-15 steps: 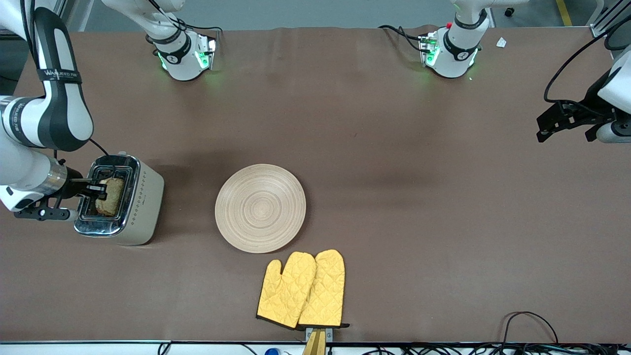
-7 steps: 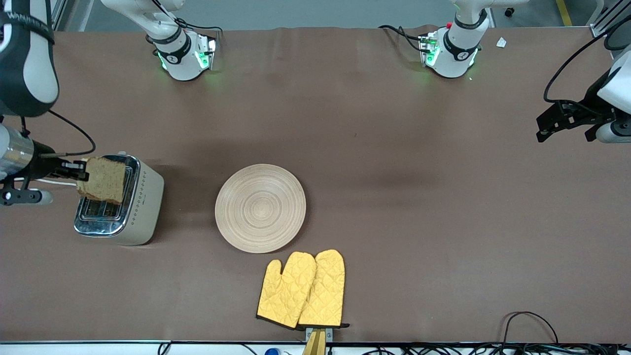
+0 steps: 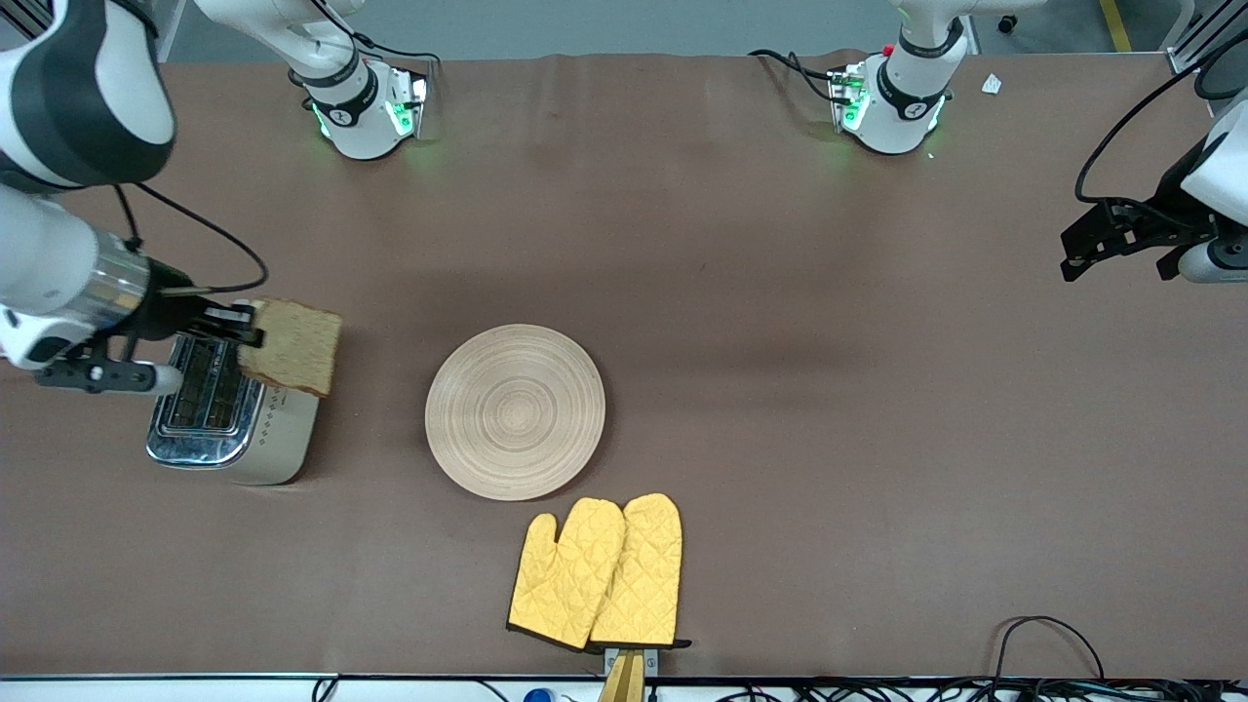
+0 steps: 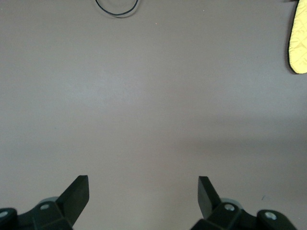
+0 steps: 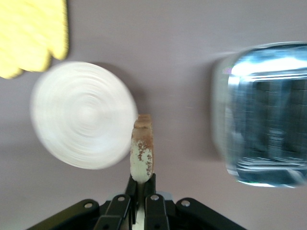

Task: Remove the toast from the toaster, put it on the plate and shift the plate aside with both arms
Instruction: 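Carry the toast with the right gripper onto the wooden plate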

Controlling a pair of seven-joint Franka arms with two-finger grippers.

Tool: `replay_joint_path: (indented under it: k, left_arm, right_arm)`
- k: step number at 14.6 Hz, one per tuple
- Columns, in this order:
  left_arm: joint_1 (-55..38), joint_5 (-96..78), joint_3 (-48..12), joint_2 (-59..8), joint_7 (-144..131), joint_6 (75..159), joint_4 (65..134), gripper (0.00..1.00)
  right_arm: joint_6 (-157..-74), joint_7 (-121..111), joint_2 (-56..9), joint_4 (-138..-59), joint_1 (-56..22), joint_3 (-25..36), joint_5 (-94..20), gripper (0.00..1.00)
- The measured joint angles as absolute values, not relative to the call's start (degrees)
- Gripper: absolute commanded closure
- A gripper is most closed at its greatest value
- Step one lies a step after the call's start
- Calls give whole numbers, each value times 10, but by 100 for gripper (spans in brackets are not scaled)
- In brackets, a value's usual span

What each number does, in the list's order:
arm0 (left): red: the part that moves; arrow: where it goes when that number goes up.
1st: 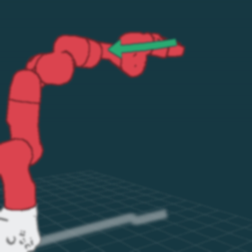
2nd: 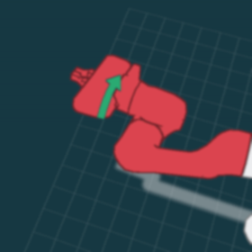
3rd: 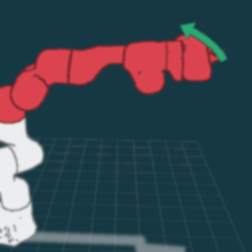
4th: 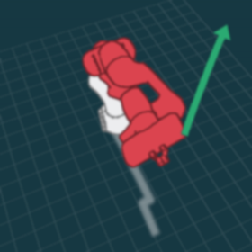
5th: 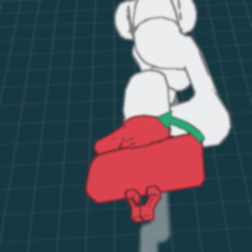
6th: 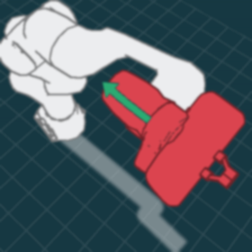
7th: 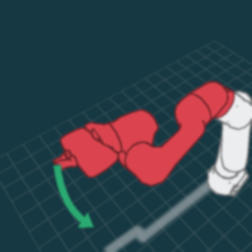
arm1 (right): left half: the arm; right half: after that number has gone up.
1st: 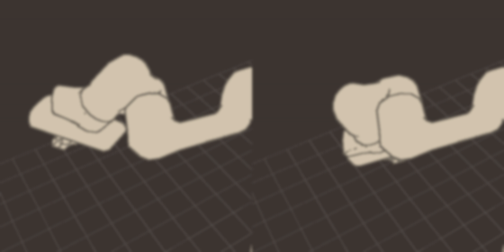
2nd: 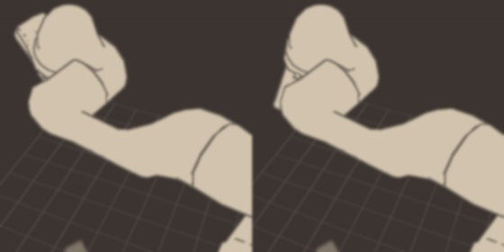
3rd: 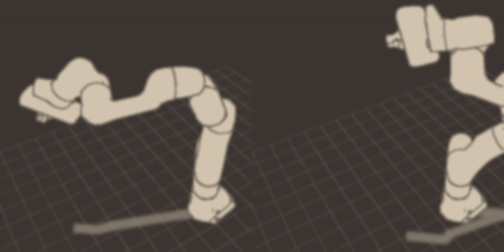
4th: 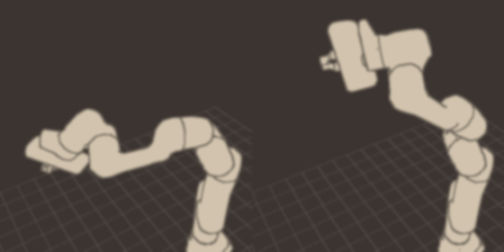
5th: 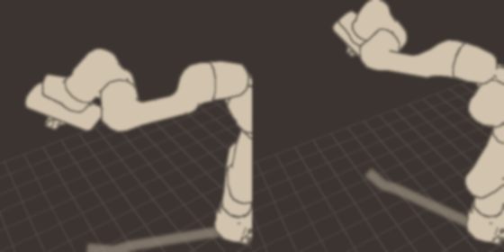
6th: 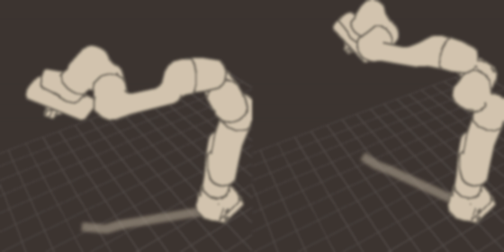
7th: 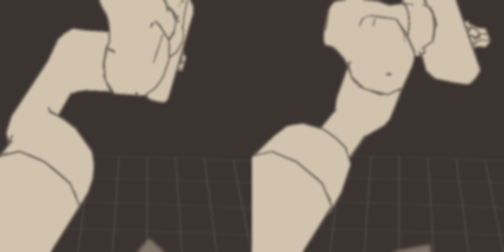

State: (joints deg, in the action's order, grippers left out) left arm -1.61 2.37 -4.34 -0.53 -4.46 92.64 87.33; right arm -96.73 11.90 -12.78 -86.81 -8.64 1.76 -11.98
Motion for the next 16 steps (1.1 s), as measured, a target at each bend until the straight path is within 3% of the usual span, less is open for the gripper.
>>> replay_joint_path:
  k: [5,9,12,16]
  left_arm:
    - [-16,24,-43,-5,-45,926,873,0]
    - [-16,24,-43,-5,-45,926,873,0]
    - [-16,24,-43,-5,-45,926,873,0]
    - [-16,24,-43,-5,-45,926,873,0]
  right_arm:
    - [-1162,133,-170,-972,-142,17,-239,100]
    - [-1267,138,-231,-990,-194,17,-323,100]
    - [-1320,150,-269,-990,-230,17,-339,100]
    - [-1329,132,-298,-993,-226,26,-339,100]
